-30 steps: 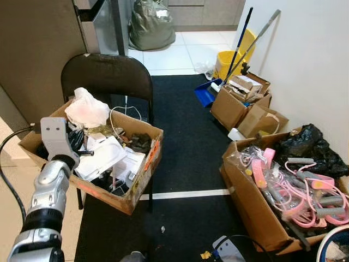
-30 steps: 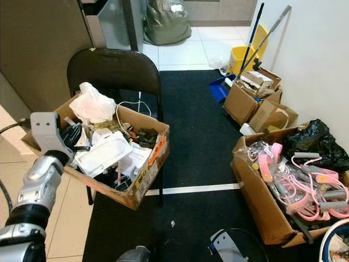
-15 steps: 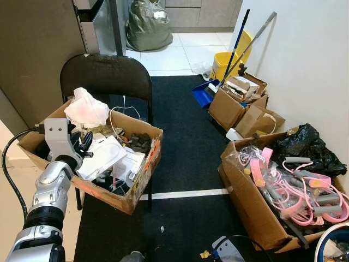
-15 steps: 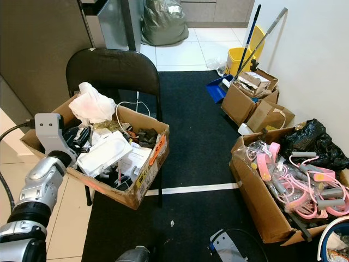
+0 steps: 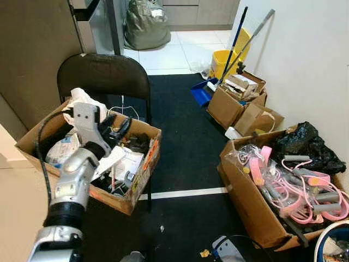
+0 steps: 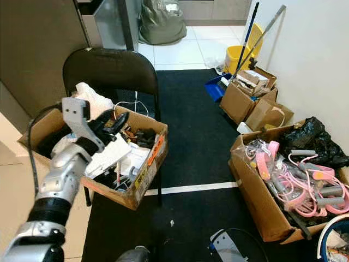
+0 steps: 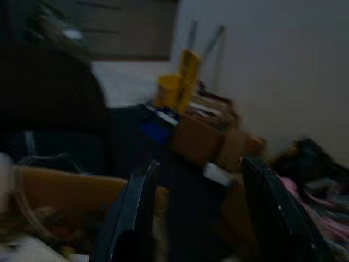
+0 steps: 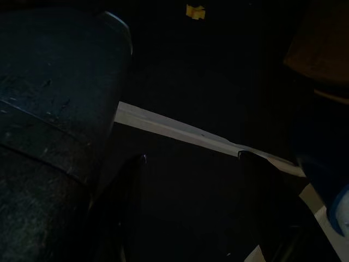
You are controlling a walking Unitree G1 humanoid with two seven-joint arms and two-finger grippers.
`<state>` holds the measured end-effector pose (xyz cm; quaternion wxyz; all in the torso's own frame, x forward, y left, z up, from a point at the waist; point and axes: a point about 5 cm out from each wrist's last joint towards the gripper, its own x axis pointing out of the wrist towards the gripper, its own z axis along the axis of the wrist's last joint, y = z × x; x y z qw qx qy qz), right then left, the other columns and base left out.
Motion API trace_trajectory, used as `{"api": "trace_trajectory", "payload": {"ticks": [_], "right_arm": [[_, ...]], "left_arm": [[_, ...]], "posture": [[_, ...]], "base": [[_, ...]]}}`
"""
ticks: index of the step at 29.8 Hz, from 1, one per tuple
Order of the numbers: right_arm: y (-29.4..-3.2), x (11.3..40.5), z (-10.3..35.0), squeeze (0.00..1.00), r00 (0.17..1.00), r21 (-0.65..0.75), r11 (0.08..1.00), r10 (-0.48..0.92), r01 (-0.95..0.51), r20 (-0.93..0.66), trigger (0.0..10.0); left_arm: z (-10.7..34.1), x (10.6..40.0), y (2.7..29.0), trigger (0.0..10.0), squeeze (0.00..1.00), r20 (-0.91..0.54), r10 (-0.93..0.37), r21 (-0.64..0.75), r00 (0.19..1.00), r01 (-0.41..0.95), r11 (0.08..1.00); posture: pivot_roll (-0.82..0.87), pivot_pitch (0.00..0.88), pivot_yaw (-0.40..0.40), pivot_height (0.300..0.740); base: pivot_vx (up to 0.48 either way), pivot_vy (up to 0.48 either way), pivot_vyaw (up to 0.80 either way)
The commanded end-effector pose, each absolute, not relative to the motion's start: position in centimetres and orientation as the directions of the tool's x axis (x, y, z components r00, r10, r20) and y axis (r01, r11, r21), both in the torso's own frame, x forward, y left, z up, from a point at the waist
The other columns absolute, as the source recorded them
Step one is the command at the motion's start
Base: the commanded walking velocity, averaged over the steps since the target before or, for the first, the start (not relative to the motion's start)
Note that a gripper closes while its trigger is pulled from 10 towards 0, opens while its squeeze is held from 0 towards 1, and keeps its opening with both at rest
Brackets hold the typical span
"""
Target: Picking trash to rubbish bin
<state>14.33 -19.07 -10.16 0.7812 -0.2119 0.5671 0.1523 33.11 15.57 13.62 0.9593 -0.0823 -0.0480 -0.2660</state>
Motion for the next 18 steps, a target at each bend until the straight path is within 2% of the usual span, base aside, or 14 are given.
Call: {"api": "trace_trajectory", "payload": {"ticks": [1, 5, 9, 18], "right_arm": [[-18.6, 13.7, -10.4, 0.0, 0.289, -0.125, 0.87, 0.021, -0.477, -0.957, 10.0], [-18.6, 13.7, -10.4, 0.0, 0.288, -0.124, 0.87, 0.022, -0.478, -0.957, 10.0], [-18.6, 13.8, -10.4, 0.0, 0.29, -0.125, 0.87, 0.022, -0.477, -0.957, 10.0], [-18.6, 13.8, -10.4, 0.0, 0.291, -0.125, 0.866, 0.024, -0.484, -0.956, 10.0]], "left_arm": [[12.6, 32.4, 13.5, 10.0, 0.0, 0.092, -0.57, -0.138, 0.817, 0.577, 0.805], [11.5, 31.9, 12.4, 10.0, 0.0, 0.043, -0.605, -0.135, 0.795, 0.605, 0.785], [11.2, 31.9, 12.7, 10.0, 0.0, 0.027, -0.593, -0.149, 0.805, 0.59, 0.794], [10.5, 32.2, 15.6, 10.0, 0.0, -0.032, -0.51, -0.131, 0.859, 0.502, 0.855]], "posture": [[0.06, 0.086, -0.007, 0.74], [0.06, 0.078, -0.005, 0.74], [0.06, 0.078, -0.005, 0.74], [0.06, 0.071, -0.006, 0.74]], "base": [[-0.319, 0.0, 0.0], [-0.339, 0.0, 0.0], [-0.356, 0.0, 0.0], [-0.354, 0.0, 0.0]]}}
